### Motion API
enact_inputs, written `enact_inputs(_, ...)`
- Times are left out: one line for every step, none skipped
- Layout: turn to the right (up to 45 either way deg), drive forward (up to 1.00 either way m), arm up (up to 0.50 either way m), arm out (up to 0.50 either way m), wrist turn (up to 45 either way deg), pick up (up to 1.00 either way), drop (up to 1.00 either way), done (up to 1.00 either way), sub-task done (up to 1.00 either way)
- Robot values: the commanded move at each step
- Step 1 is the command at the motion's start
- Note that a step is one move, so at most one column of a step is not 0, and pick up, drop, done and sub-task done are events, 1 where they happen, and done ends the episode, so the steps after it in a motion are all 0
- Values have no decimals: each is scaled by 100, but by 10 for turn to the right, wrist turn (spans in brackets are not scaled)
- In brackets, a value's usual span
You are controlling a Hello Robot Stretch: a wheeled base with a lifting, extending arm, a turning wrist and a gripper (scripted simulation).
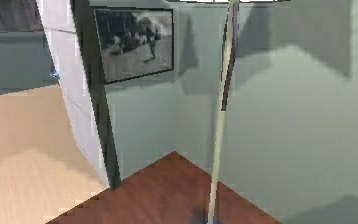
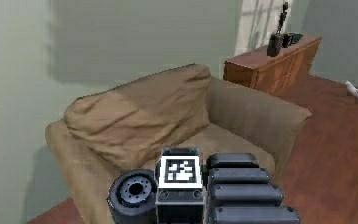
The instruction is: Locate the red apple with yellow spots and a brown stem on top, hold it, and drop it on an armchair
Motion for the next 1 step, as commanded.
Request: enact_inputs(30,0,0,0,0,0,0,0,0)
